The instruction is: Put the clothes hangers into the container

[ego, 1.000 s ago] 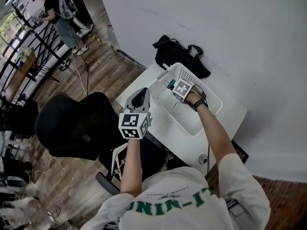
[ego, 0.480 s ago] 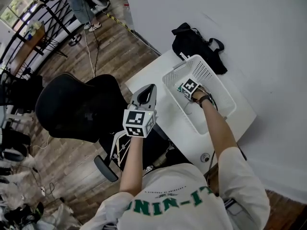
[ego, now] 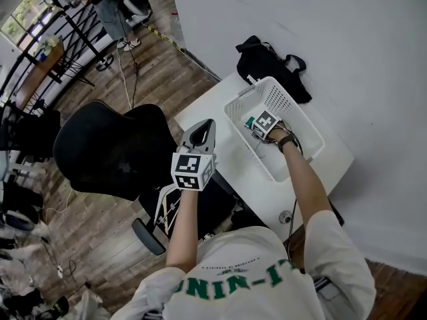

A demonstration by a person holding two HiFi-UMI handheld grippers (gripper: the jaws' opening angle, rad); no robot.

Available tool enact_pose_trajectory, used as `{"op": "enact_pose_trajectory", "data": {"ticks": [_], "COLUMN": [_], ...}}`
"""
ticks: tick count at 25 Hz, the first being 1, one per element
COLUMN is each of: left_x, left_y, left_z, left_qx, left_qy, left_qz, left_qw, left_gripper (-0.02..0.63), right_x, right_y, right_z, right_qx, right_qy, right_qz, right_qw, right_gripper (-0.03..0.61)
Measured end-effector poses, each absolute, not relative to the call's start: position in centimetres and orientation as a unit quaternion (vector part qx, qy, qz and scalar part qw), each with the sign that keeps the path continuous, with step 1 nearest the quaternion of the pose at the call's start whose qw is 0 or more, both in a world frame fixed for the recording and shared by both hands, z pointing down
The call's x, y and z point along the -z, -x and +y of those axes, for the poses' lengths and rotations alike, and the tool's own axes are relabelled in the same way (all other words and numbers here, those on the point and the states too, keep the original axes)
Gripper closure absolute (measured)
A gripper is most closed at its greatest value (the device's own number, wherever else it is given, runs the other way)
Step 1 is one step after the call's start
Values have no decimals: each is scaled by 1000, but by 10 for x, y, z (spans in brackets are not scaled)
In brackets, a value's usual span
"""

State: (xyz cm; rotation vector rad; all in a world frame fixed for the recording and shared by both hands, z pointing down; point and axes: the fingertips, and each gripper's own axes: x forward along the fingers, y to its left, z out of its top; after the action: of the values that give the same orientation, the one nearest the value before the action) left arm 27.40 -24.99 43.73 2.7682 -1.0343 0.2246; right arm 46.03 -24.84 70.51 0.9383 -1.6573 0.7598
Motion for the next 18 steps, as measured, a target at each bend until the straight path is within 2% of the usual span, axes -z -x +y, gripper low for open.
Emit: {"op": "enact_pose_trajectory", "data": {"ticks": [10,18], "left_x": [-409,-385], "left_y": [-229,-170], "left_z": [-229,-211], "left_qx": [-54,-43], "left_qy": [-920,-903], "left_qz": [-380,-424], "left_qw": [79,61], "left_gripper": [600,600], "right_x": [-582,-493], "right_y": [-424,-332], "right_z": [-253,-246], "right_qx": [-186,-108], "right_qy": [-432,-383], "right_qz": [-737,-817], "right_qw": [485,417], "right_gripper": [310,308]}}
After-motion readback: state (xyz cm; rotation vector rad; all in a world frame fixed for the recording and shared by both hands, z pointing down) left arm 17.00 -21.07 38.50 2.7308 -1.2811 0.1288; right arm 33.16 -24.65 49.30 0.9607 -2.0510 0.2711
